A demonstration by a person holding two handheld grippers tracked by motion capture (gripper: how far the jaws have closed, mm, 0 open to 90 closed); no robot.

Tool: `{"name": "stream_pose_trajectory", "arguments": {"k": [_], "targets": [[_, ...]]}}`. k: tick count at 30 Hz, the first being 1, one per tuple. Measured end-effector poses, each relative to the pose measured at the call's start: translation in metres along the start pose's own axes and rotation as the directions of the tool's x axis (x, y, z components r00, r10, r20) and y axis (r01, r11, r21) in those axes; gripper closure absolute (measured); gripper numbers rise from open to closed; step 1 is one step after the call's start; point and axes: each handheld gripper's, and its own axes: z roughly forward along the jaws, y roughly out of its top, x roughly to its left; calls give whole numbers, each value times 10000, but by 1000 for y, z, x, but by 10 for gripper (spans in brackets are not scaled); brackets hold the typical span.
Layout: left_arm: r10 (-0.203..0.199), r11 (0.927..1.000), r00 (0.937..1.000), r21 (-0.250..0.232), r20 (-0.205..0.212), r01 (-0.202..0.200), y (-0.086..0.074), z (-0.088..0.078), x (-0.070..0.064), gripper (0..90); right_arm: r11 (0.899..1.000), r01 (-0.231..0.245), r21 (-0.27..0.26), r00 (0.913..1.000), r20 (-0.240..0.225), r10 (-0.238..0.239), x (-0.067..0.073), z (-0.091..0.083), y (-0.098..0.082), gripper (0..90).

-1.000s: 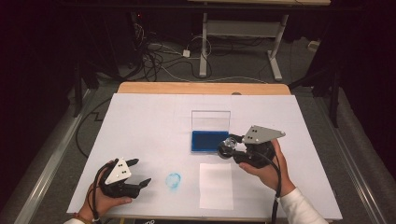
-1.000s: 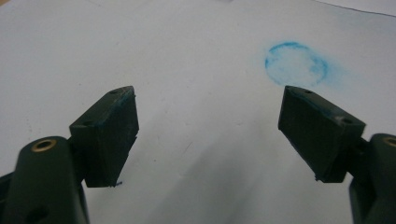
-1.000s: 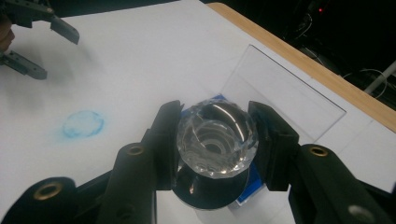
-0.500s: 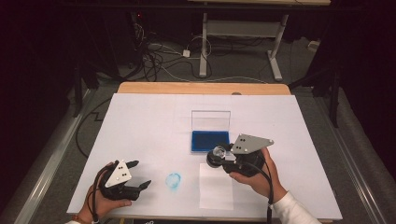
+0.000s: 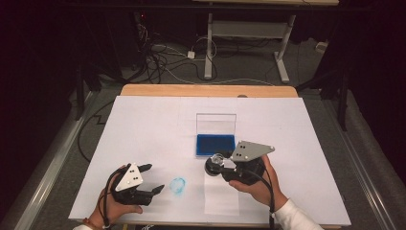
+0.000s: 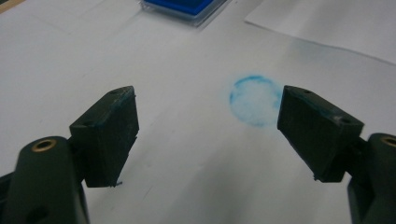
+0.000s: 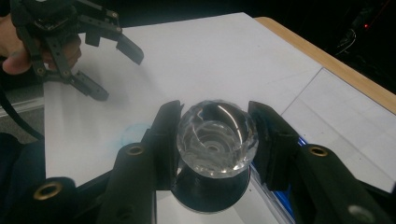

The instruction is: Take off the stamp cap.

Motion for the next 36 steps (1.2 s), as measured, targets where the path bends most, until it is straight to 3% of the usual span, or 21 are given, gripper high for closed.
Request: {"name": "stream_pose_trajectory", "arguments": {"k": [1, 6, 11, 13, 20, 26, 28, 36], "targets": [[69, 10000, 9999, -45, 73, -69, 4, 3, -2, 199, 9995, -189, -270, 9998, -53, 187, 3, 2, 0, 571], [424, 9986, 9979, -330, 498, -408, 25, 18, -14, 198, 9989, -288, -370, 9992, -305, 277, 11, 11, 1, 571], [981, 9937, 9909, -630, 926, -925, 43, 34, -32, 199, 9973, -485, -555, 9968, -658, 448, 20, 16, 3, 571], [1011, 9930, 9888, -720, 1095, -936, 48, 39, -38, 200, 9964, -574, -629, 9959, -740, 527, 22, 17, 4, 571], [1107, 9891, 9875, -1090, 1119, -985, 61, 51, -47, 221, 9952, -746, -632, 9917, -1093, 674, 26, 23, 1, 571], [1538, 9834, 9833, -1126, 975, -1426, 65, 55, -52, 277, 9935, -912, -678, 9894, -1190, 827, 25, 22, 0, 571], [1606, 9825, 9813, -1123, 1061, -1487, 65, 56, -52, 332, 9926, -1004, -681, 9879, -1250, 914, 24, 22, 0, 571], [1517, 9840, 9812, -1115, 1189, -1387, 65, 55, -51, 356, 9919, -1017, -759, 9886, -1188, 922, 24, 22, -1, 571]]}}
